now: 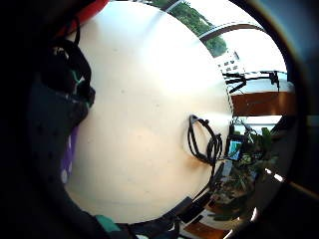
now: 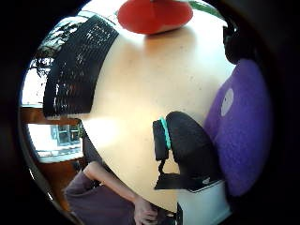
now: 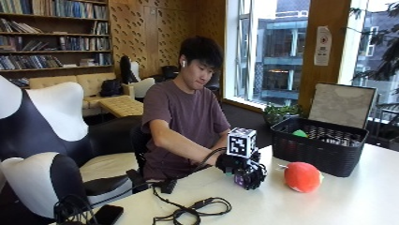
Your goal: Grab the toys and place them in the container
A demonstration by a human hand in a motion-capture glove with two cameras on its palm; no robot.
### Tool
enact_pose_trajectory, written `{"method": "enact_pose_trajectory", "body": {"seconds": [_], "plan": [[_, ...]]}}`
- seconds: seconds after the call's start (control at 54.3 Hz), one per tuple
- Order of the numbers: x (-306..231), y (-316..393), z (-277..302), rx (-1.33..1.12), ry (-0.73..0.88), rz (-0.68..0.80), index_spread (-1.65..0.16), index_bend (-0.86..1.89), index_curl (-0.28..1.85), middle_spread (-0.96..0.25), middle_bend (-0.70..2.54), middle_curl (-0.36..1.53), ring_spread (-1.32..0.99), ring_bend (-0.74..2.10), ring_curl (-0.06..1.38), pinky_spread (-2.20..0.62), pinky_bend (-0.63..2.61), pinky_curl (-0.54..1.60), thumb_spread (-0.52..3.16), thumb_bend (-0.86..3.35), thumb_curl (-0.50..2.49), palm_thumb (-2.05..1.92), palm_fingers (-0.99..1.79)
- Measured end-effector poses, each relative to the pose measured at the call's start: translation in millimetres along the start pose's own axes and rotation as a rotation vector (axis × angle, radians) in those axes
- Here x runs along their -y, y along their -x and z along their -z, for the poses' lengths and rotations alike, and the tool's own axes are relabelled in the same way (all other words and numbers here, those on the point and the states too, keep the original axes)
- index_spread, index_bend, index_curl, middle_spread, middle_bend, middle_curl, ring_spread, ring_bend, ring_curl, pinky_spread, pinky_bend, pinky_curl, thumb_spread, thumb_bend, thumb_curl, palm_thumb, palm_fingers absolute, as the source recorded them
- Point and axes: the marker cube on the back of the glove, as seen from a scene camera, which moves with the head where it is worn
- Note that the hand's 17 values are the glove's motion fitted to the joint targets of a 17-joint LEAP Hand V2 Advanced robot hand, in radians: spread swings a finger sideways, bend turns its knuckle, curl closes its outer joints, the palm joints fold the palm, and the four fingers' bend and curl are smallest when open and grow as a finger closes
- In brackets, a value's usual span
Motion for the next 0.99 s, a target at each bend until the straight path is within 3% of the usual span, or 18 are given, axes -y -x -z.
{"method": "enact_pose_trajectory", "body": {"seconds": [0.092, 0.11, 0.147, 0.166, 0.239, 0.313, 0.405, 0.571, 0.626, 0.718, 0.791, 0.883, 0.994], "plan": [[6.3, 0.2, -3.1, -0.009, -0.099, 0.006, -0.20, 0.18, 0.19, -0.15, 0.51, 0.36, -0.20, 0.96, 0.44, -0.20, 0.98, 0.33, 1.40, 0.02, 0.29, 0.05, 0.79], [8.0, 0.3, -3.8, -0.010, -0.118, 0.005, -0.20, 0.31, 0.24, -0.14, 0.05, 0.22, -0.22, 1.09, 0.49, -0.22, 1.10, 0.37, 1.42, 0.04, 0.29, 0.07, 0.63], [13.1, -0.2, -4.9, -0.013, -0.161, 0.000, -0.20, 0.38, 0.28, -0.16, -0.03, 0.20, -0.24, 1.20, 0.54, -0.25, 1.16, 0.40, 1.45, 0.09, 0.32, 0.16, 0.66], [15.8, -0.5, -5.4, -0.012, -0.182, -0.001, -0.20, 0.29, 0.25, -0.20, 0.53, 0.35, -0.25, 1.14, 0.51, -0.26, 1.05, 0.36, 1.43, 0.13, 0.36, 0.26, 0.99], [24.8, 1.7, -7.9, 0.015, -0.214, 0.013, -0.23, 0.34, 0.26, -0.24, 0.70, 0.40, -0.29, 1.15, 0.52, -0.30, 1.04, 0.37, 1.36, 0.18, 0.43, 0.41, 1.20], [36.5, 4.4, -5.5, 0.081, -0.104, 0.014, -0.25, 0.56, 0.35, -0.25, 0.95, 0.51, -0.31, 1.21, 0.57, -0.34, 1.04, 0.40, 1.31, 0.20, 0.48, 0.46, 1.38], [48.6, 4.5, 11.5, 0.157, 0.001, 0.008, -0.26, 0.80, 0.45, -0.24, 1.14, 0.60, -0.33, 1.29, 0.61, -0.36, 1.07, 0.43, 1.27, 0.19, 0.54, 0.49, 1.33], [73.9, 11.1, 91.4, 0.115, -0.042, 0.047, -0.25, 1.06, 0.62, -0.21, 1.33, 0.71, -0.34, 1.40, 0.66, -0.39, 1.14, 0.49, 1.19, 0.18, 0.64, 0.50, 1.21], [83.4, 7.1, 127.0, 0.005, -0.084, 0.133, -0.24, 1.11, 0.67, -0.20, 1.37, 0.73, -0.34, 1.43, 0.68, -0.40, 1.15, 0.51, 1.17, 0.18, 0.66, 0.50, 1.17], [97.3, 33.6, 187.1, 0.107, -0.143, 0.051, -0.23, 1.16, 0.73, -0.19, 1.41, 0.75, -0.34, 1.47, 0.70, -0.40, 1.18, 0.53, 1.13, 0.17, 0.72, 0.49, 1.13], [105.6, 47.8, 228.3, 0.066, -0.205, 0.065, -0.22, 1.18, 0.77, -0.18, 1.43, 0.77, -0.34, 1.49, 0.70, -0.41, 1.19, 0.55, 1.11, 0.17, 0.76, 0.49, 1.11], [111.1, 64.0, 263.5, -0.043, -0.267, 0.208, -0.21, 1.19, 0.81, -0.17, 1.45, 0.79, -0.34, 1.50, 0.71, -0.41, 1.20, 0.57, 1.08, 0.16, 0.80, 0.48, 1.09], [125.0, 103.4, 295.5, 0.019, -0.295, 0.185, -0.20, 1.19, 0.85, -0.16, 1.46, 0.80, -0.34, 1.52, 0.72, -0.41, 1.20, 0.59, 1.05, 0.16, 0.86, 0.48, 1.08]]}}
